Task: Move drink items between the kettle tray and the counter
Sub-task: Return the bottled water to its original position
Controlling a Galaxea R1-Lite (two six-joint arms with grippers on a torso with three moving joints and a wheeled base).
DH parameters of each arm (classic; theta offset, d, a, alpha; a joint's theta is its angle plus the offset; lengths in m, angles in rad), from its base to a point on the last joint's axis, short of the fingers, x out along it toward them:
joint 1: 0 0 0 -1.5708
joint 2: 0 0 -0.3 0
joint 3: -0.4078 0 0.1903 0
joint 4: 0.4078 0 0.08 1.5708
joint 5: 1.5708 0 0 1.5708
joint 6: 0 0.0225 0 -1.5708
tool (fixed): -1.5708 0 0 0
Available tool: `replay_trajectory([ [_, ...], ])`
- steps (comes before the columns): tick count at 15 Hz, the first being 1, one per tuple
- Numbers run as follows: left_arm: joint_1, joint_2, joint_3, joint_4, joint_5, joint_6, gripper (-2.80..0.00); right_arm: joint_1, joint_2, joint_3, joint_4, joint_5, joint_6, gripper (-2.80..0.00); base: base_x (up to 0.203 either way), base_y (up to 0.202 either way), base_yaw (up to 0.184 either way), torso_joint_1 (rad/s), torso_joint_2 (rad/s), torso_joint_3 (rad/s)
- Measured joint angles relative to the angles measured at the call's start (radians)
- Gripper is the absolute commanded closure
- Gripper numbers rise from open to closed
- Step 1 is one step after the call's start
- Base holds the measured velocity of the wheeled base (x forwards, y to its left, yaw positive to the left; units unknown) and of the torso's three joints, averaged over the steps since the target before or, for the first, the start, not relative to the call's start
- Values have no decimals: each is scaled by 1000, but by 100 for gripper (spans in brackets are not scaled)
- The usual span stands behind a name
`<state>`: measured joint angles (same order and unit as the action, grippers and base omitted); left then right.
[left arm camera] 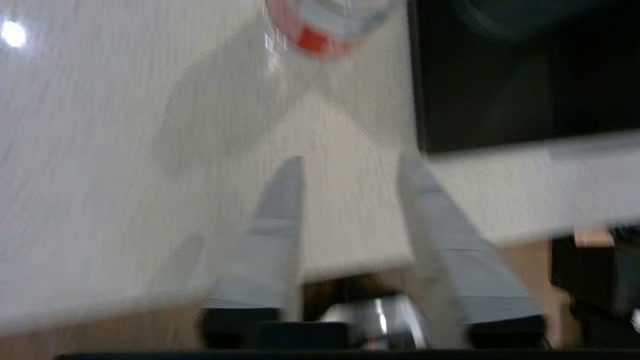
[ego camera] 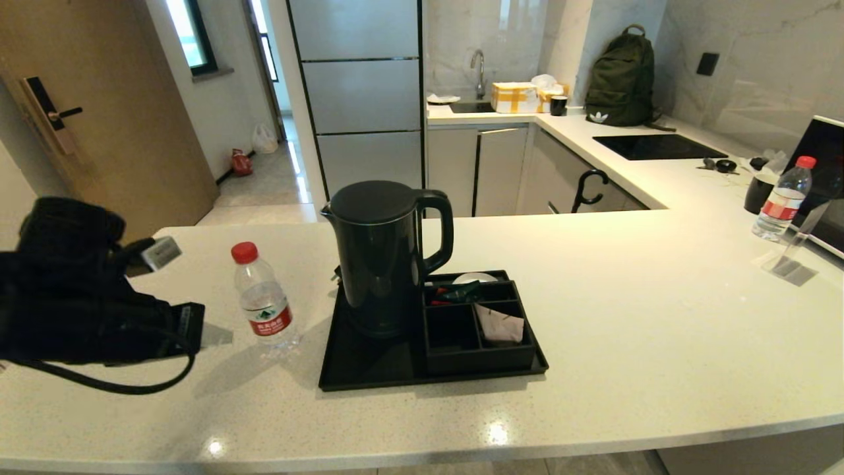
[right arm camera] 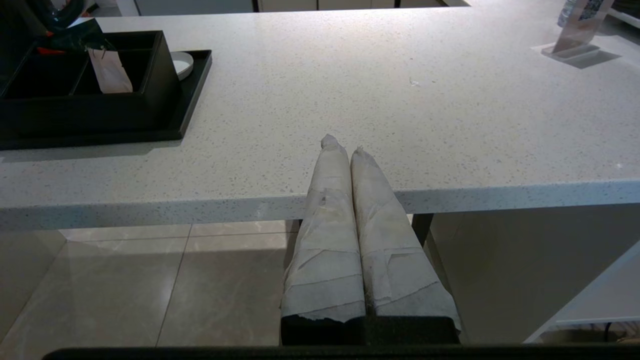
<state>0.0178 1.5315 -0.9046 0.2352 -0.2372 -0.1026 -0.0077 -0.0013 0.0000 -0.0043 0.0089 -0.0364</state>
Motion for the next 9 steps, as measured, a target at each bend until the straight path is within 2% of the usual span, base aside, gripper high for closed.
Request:
replay_trajectory([
  [2, 7, 35, 121, -258, -9, 12, -280, 0, 0, 0, 0, -1, 0, 0, 0, 0, 0, 0, 0, 0],
  [6, 12, 37, 400, -717, -5, 97, -280, 0, 0, 0, 0, 0, 0, 0, 0, 0, 0, 0, 0, 0],
  [7, 12, 29, 434, -802, -3, 116, -280, 0, 0, 0, 0, 0, 0, 0, 0, 0, 0, 0, 0, 0],
  [9, 10, 14, 466, -857, 1, 137, -280, 0, 0, 0, 0, 0, 0, 0, 0, 0, 0, 0, 0, 0],
])
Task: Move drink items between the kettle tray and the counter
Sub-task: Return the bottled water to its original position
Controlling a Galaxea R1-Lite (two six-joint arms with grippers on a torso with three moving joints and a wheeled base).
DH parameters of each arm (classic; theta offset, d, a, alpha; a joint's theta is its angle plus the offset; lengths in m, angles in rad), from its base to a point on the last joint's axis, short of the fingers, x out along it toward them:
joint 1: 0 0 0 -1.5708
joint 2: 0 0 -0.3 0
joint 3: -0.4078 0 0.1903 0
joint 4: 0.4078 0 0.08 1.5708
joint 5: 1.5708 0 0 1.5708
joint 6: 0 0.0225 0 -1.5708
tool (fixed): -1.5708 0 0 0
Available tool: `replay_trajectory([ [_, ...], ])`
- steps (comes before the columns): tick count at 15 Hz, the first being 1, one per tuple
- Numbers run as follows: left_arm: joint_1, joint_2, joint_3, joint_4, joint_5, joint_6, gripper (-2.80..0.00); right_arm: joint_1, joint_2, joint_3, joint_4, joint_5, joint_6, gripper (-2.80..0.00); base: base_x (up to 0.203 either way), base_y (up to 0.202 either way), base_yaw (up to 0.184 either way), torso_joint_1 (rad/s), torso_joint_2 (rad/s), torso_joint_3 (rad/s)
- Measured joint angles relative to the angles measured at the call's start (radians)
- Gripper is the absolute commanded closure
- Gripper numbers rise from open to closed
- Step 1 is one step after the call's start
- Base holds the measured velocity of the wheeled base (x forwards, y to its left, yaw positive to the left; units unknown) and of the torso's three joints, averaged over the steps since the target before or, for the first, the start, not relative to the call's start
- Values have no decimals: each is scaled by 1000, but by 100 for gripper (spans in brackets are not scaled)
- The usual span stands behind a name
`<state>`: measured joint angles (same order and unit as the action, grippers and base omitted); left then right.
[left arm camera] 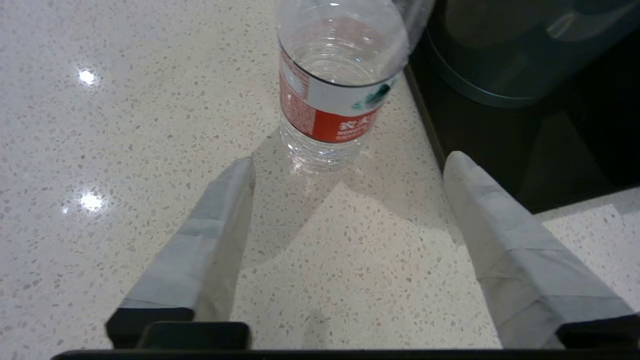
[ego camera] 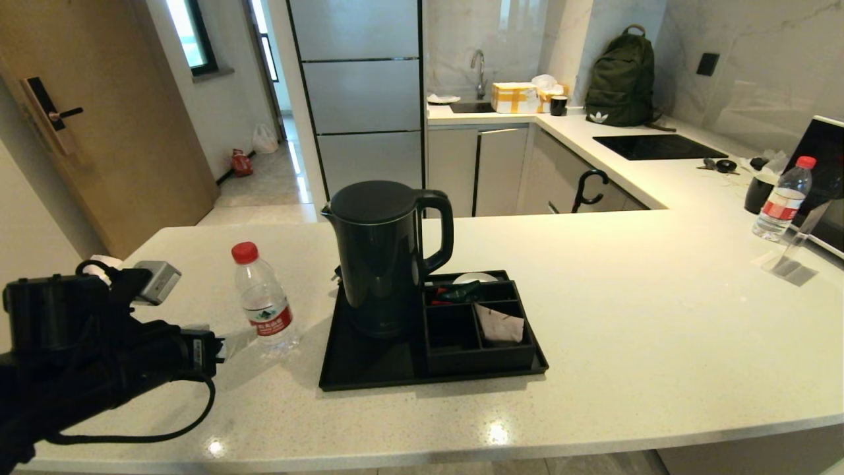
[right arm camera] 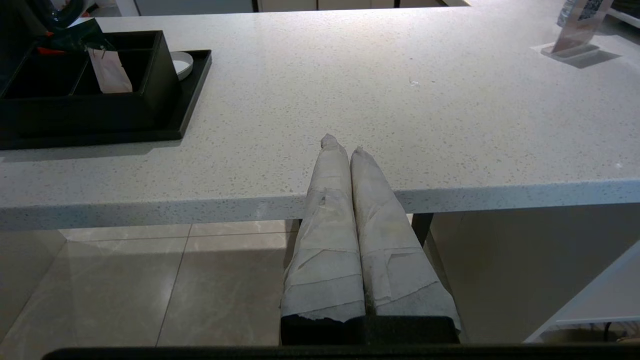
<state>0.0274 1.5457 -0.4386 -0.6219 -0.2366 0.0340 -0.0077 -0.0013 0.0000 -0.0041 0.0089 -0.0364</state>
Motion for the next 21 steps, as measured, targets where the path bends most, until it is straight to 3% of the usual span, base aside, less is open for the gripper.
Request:
replay_trajectory([
  [4, -10, 47, 0, -140, 3, 80, -280, 0, 0, 0, 0, -1, 0, 0, 0, 0, 0, 0, 0, 0],
  [8, -55, 158, -13, -261, 49, 82, -280, 0, 0, 0, 0, 0, 0, 0, 0, 0, 0, 0, 0, 0],
  [14, -78, 297, -66, -325, 66, 82, -280, 0, 0, 0, 0, 0, 0, 0, 0, 0, 0, 0, 0, 0],
  [15, -78, 310, -67, -341, 74, 89, 0, 0, 0, 0, 0, 0, 0, 0, 0, 0, 0, 0, 0, 0],
  [18, -82, 378, -67, -484, 111, 112, 0, 0, 0, 0, 0, 0, 0, 0, 0, 0, 0, 0, 0, 0],
  [21, -88, 398, -66, -493, 113, 112, 0, 0, 0, 0, 0, 0, 0, 0, 0, 0, 0, 0, 0, 0],
])
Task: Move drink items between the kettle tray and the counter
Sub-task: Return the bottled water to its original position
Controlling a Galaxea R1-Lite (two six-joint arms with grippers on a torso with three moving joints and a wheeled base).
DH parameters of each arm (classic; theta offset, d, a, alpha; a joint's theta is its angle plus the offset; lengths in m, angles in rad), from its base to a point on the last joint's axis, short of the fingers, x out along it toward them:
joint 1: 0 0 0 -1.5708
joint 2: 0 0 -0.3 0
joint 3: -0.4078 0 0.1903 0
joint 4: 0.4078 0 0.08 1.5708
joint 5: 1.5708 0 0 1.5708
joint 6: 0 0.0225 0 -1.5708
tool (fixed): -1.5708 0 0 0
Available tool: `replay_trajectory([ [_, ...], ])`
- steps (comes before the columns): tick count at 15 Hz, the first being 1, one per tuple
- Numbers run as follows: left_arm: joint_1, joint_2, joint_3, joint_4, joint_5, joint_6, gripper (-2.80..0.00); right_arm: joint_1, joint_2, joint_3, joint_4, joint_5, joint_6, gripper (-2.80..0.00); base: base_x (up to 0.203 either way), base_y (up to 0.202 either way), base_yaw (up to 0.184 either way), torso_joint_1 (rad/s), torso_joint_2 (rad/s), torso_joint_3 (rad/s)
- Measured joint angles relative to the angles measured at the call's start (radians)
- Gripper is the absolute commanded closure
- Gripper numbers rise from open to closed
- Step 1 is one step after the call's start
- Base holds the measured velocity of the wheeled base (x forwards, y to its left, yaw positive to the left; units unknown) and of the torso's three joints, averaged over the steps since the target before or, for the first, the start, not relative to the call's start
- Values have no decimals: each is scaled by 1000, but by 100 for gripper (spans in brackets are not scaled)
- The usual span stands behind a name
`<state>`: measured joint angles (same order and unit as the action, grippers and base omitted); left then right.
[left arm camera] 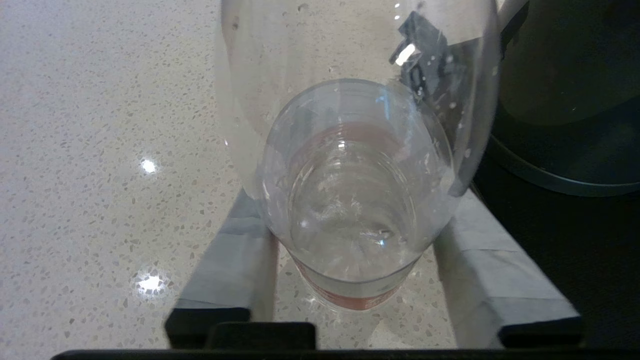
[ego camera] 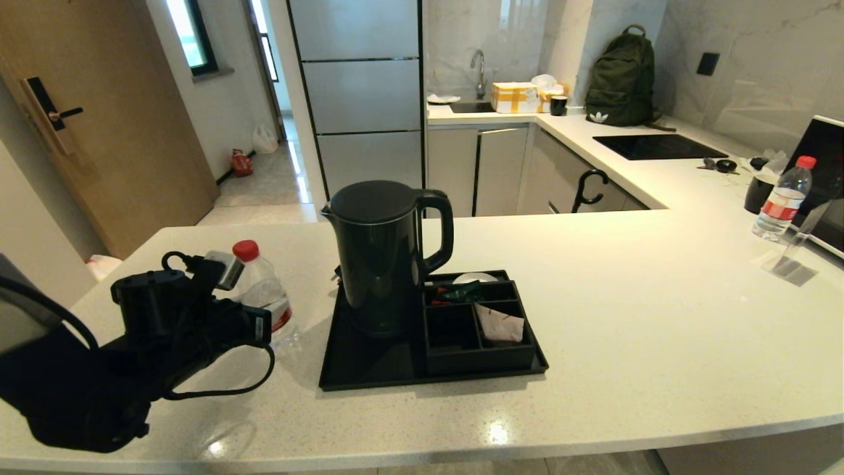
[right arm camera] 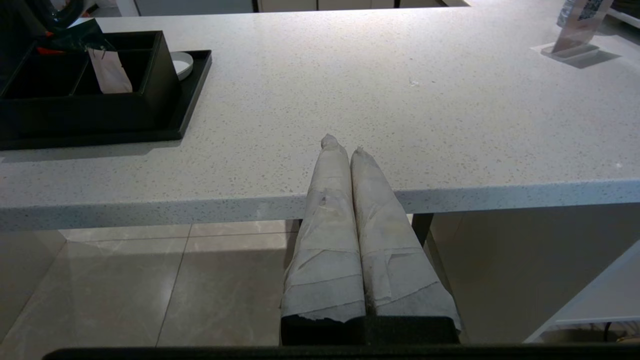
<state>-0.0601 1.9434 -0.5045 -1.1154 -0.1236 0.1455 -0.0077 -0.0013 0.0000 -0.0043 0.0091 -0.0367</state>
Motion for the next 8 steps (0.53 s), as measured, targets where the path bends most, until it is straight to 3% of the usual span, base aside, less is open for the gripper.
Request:
replay_trajectory([
  [4, -23, -69, 2, 114, 13, -20, 0, 0, 0, 0, 0, 0, 0, 0, 0, 0, 0, 0, 0, 0],
  [8, -100, -229, -16, 290, 18, -71, 0, 0, 0, 0, 0, 0, 0, 0, 0, 0, 0, 0, 0, 0],
])
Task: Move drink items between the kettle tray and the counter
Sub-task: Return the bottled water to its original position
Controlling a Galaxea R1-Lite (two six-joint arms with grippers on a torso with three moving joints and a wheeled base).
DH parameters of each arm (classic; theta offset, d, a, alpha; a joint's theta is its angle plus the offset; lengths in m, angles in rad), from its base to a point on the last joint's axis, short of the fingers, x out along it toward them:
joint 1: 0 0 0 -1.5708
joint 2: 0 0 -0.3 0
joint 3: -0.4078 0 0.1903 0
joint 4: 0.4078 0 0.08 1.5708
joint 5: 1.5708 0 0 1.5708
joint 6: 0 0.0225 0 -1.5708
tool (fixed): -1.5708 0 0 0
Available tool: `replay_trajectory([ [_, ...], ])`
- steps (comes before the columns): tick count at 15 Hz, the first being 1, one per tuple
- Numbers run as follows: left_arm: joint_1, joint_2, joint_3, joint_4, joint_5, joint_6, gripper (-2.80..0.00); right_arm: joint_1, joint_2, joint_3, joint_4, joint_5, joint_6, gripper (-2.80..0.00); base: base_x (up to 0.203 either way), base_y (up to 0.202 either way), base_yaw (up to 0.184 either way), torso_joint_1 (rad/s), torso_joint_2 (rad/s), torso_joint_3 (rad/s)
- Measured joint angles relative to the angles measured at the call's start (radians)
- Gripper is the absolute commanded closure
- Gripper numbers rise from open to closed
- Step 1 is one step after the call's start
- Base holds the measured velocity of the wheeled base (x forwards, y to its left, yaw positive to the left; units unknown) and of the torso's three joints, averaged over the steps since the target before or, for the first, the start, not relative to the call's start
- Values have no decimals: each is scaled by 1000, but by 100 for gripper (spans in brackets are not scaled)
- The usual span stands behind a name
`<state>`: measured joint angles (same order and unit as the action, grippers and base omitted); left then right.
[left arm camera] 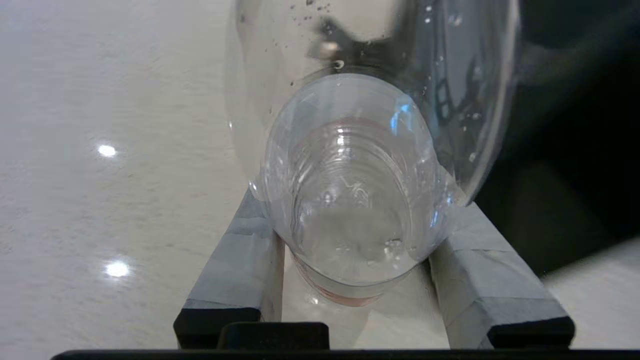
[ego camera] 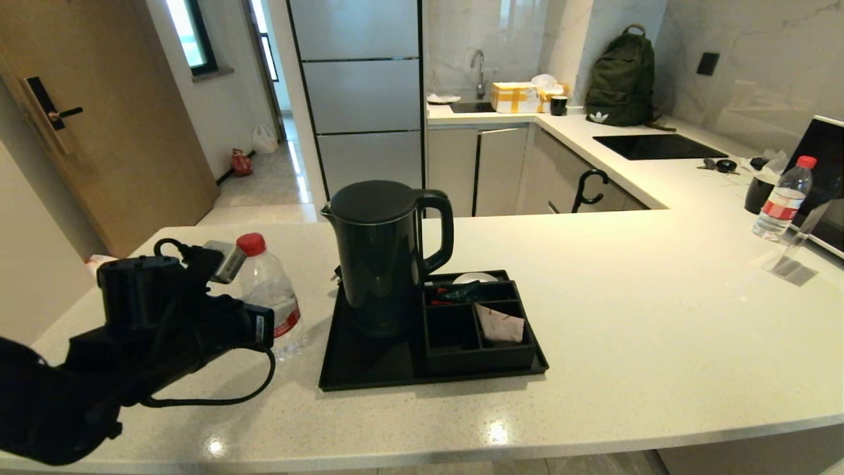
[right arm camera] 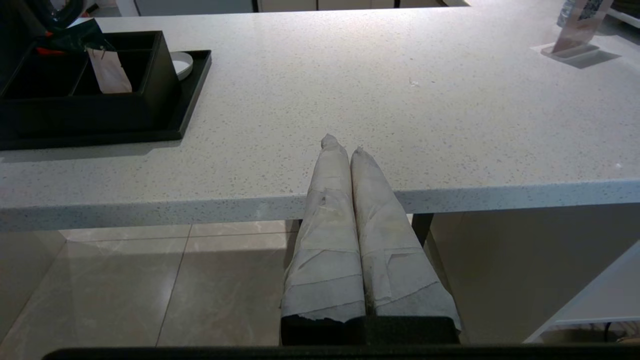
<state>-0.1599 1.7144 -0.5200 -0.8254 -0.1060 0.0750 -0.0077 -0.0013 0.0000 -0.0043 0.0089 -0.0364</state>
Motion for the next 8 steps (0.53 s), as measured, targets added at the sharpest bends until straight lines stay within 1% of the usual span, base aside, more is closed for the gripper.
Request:
replay_trajectory([
  [1, -22, -34, -10, 51, 1, -15, 0, 0, 0, 0, 0, 0, 0, 0, 0, 0, 0, 0, 0, 0],
  [4, -134, -132, -60, 187, 31, -64, 0, 0, 0, 0, 0, 0, 0, 0, 0, 0, 0, 0, 0, 0],
  [8, -228, -151, -74, 189, 58, -67, 0, -1, 0, 0, 0, 0, 0, 0, 0, 0, 0, 0, 0, 0],
])
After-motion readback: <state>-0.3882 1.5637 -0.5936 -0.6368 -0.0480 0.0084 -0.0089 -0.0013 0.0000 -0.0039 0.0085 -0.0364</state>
